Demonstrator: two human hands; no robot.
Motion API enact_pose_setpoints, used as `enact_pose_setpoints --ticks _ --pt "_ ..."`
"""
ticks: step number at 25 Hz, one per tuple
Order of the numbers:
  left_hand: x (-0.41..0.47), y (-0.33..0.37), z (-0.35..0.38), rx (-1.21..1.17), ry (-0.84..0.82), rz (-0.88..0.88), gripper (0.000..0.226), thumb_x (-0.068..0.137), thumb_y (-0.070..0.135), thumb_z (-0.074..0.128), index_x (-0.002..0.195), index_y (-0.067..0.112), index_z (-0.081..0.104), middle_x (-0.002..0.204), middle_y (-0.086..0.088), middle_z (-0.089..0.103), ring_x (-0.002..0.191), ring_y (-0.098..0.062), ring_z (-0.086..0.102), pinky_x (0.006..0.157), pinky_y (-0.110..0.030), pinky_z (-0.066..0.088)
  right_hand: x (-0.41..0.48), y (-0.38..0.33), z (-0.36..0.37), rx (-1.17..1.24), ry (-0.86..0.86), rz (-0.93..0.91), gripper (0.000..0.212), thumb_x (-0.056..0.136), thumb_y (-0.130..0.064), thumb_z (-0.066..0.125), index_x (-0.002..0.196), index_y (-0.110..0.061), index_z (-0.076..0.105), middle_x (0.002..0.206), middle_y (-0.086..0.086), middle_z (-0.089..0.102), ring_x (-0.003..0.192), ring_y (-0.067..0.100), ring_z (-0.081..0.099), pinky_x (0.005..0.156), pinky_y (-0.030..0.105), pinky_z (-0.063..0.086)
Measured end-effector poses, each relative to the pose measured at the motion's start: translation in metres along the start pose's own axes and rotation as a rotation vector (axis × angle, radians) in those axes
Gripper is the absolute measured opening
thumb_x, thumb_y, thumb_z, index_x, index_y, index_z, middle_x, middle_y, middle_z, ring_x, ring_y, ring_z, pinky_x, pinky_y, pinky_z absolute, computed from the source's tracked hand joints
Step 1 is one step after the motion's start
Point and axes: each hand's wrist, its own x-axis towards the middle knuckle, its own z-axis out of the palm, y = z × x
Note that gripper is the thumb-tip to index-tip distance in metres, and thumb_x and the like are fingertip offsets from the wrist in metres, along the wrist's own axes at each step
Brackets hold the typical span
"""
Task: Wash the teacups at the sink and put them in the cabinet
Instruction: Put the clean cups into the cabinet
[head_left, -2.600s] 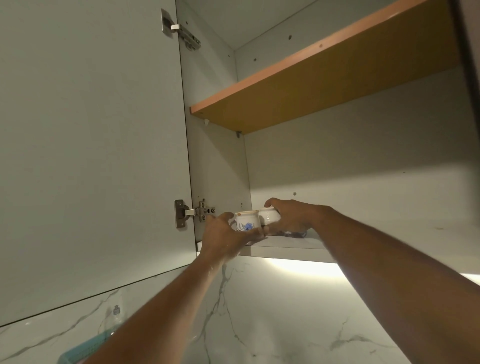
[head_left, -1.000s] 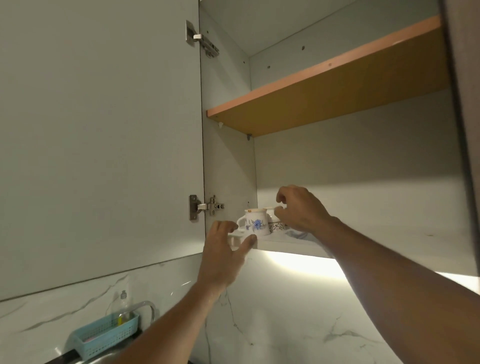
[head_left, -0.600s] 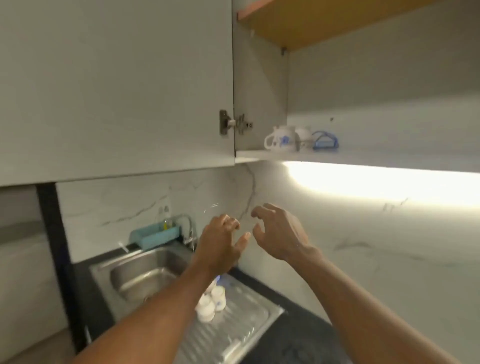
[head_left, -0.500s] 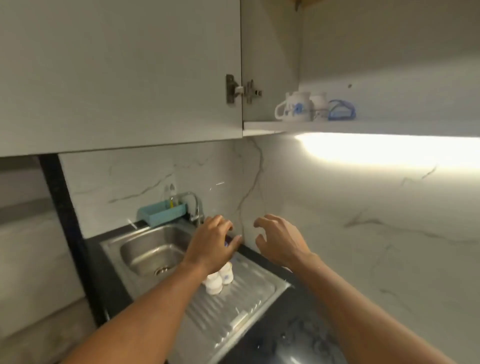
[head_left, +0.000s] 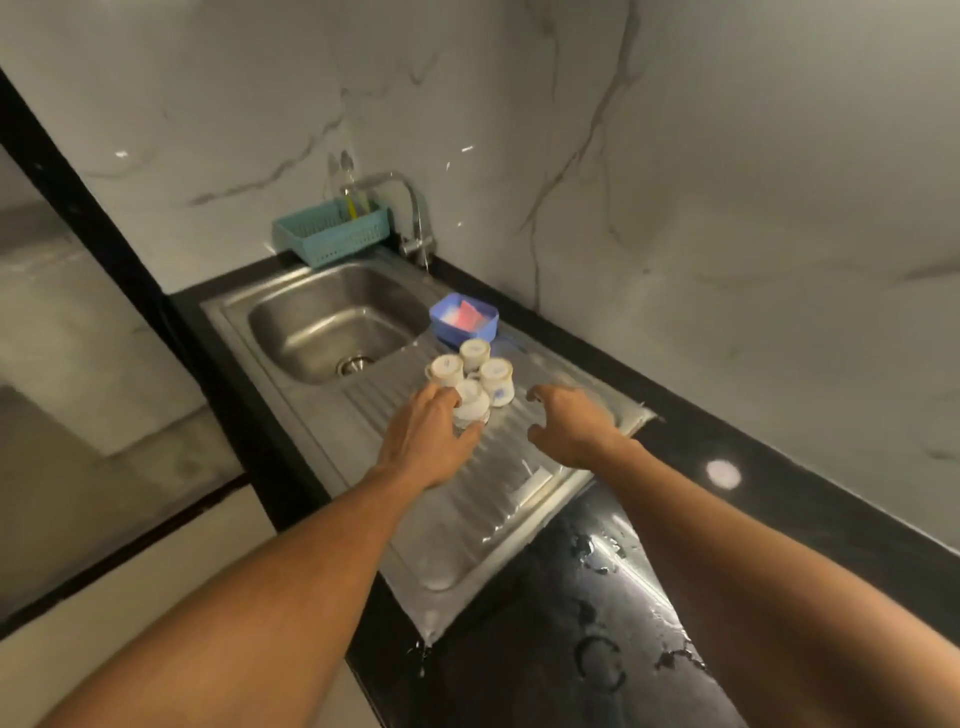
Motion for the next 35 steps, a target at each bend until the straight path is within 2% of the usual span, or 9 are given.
enact_pose_setpoints --ticks 4,11,15,19,24,26,30,33,35 --pt "0.024 -0.02 0.05 0.047 -0.077 -0.053 0.064 0.092 0.055 0.061 0.136 0.01 0.049 0.133 -0.008 0.048 0.117 -0.03 0.053 0.094 -0.045 0.048 0.049 0.012 0.032 0.111 -0.041 0.051 0.062 0.09 -0.017 0.067 0.147 -0.009 0.043 0.148 0.012 0.049 0.134 0.029 0.048 0.106 0.034 0.04" --pt "0.079 -0.038 0.099 -0.205 0.077 -0.239 0.08 0.078 0.045 0.079 0.143 0.017 0.043 0.138 -0.007 0.046 0.125 -0.033 0.045 0.099 -0.045 0.045 0.135 0.02 0.056 0.271 -0.068 0.14 0.088 0.093 -0.02 0.071 0.157 -0.006 0.013 0.16 0.016 0.032 0.144 0.033 0.036 0.111 0.038 0.034" --pt "0.103 -0.049 0.111 -0.143 0.035 -0.301 0.06 0.076 0.053 0.08 0.122 0.019 0.063 0.132 -0.004 0.053 0.122 -0.033 0.042 0.097 -0.04 0.041 0.162 0.024 0.071 0.302 -0.109 0.103 0.091 0.087 -0.02 0.077 0.158 -0.012 0.021 0.156 0.01 0.04 0.141 0.03 0.041 0.111 0.036 0.035" --pt "0.106 -0.051 0.117 -0.26 0.071 -0.354 0.043 0.075 0.04 0.085 0.111 0.023 0.071 0.127 -0.001 0.053 0.119 -0.03 0.042 0.094 -0.034 0.04 0.166 0.031 0.083 0.447 -0.04 0.122 0.07 0.091 -0.021 0.073 0.149 -0.013 0.035 0.141 0.01 0.055 0.129 0.03 0.053 0.1 0.035 0.043" --pt "0.096 -0.039 0.099 -0.296 0.103 -0.31 0.029 0.07 0.038 0.089 0.092 0.031 0.072 0.117 -0.003 0.062 0.113 -0.029 0.047 0.094 -0.035 0.041 0.139 0.038 0.076 0.555 0.031 0.032 0.054 0.089 -0.015 0.075 0.135 -0.009 0.047 0.113 0.0 0.058 0.099 0.015 0.053 0.062 0.006 0.038" --pt "0.083 -0.028 0.086 -0.408 0.113 -0.263 0.032 0.068 0.033 0.091 0.08 0.038 0.062 0.106 -0.001 0.065 0.105 -0.024 0.056 0.089 -0.036 0.047 0.123 0.042 0.064 0.574 0.055 -0.003 0.054 0.085 -0.017 0.078 0.131 -0.011 0.051 0.112 -0.001 0.06 0.097 0.014 0.055 0.059 0.004 0.038" --pt "0.046 -0.002 0.053 -0.516 0.033 -0.175 0.032 0.069 0.03 0.092 0.084 0.041 0.065 0.088 0.011 0.071 0.082 -0.012 0.067 0.073 -0.028 0.053 0.075 0.046 0.033 0.543 0.083 -0.054 0.05 0.077 -0.023 0.085 0.119 -0.018 0.058 0.106 -0.001 0.066 0.092 0.015 0.06 0.066 0.013 0.039" --pt "0.011 0.03 0.018 -0.499 0.015 -0.061 0.027 0.068 0.036 0.091 0.085 0.036 0.071 0.084 0.008 0.074 0.079 -0.01 0.069 0.074 -0.036 0.058 0.02 0.042 -0.006 0.505 0.13 -0.074 0.052 0.071 -0.028 0.088 0.115 -0.019 0.062 0.101 -0.001 0.069 0.091 0.016 0.066 0.072 0.024 0.048" --pt "-0.015 0.057 -0.011 -0.487 0.032 -0.011 0.035 0.064 0.049 0.087 0.089 0.028 0.075 0.083 0.005 0.074 0.08 -0.014 0.069 0.075 -0.044 0.057 -0.02 0.034 -0.041 0.481 0.162 -0.091 0.051 0.068 -0.032 0.088 0.112 -0.02 0.064 0.096 -0.003 0.071 0.088 0.016 0.068 0.074 0.032 0.057"
